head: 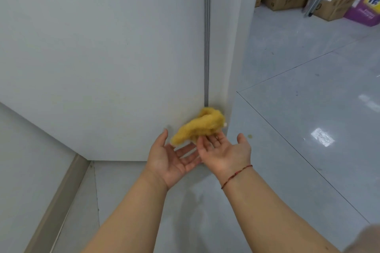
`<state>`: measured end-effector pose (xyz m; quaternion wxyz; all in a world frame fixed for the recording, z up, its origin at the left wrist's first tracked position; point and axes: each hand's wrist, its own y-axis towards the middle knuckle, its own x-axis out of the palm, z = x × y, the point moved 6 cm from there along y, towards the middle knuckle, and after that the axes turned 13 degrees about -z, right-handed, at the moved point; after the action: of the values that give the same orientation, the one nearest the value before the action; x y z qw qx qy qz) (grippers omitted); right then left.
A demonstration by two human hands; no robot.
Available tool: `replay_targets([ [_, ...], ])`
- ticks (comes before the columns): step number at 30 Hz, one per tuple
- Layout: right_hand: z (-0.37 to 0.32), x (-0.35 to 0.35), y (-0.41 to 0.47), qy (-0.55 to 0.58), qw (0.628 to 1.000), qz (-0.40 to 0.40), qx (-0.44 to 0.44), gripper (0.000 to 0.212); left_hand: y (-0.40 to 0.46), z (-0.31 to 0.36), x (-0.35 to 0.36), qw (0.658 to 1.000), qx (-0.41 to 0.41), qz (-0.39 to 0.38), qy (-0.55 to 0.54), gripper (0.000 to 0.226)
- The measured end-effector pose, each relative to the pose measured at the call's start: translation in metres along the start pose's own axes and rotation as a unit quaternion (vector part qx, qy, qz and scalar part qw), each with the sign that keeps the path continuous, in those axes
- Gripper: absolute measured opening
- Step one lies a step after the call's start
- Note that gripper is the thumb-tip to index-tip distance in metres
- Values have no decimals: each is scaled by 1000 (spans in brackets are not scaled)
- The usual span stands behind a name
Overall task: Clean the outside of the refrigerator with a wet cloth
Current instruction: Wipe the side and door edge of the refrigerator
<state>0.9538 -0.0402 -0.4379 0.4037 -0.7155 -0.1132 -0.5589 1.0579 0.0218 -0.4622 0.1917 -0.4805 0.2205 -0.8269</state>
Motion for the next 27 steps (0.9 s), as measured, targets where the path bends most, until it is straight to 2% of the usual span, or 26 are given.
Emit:
replay_targets([
  [3,2,-23,2,-182,981,27,66,66,-5,-9,-7,997,-58,-39,24,50],
  [5,2,-36,5,-270,957,38,100,66,-2,-9,-19,995,-42,-27,80,30],
  [6,0,-42,6,-303,945,47,113,64,0,-8,-25,993,-29,-10,110,28],
  [8,-2,-55,9,-339,927,59,150,61,0,-6,-35,987,-11,22,160,36],
  [10,0,-63,9,-354,911,47,209,60,0,-4,-40,980,-3,18,196,41],
  [12,0,-70,8,-396,885,43,241,49,-1,-4,-40,973,-11,11,230,42],
  [15,-5,-86,8,-455,861,71,214,38,0,-12,-42,965,-43,9,260,32],
  [17,-7,-98,8,-442,873,75,194,33,0,-17,-44,967,-64,23,247,23],
  [21,-16,-110,13,-433,893,51,112,32,2,-18,-57,969,-59,73,228,27],
  [22,-19,-112,14,-471,878,49,73,33,2,-20,-61,969,-64,84,223,27],
  [23,-23,-108,13,-536,843,42,31,32,1,-22,-63,969,-75,92,215,28],
  [25,-16,-95,10,-688,726,-1,-20,21,-1,-29,-64,968,-109,92,208,31],
  [26,-3,-89,7,-727,686,-32,-4,13,-2,-32,-65,966,-123,90,210,33],
  [27,11,-92,6,-742,668,-51,32,21,-3,-35,-66,963,-133,88,215,36],
])
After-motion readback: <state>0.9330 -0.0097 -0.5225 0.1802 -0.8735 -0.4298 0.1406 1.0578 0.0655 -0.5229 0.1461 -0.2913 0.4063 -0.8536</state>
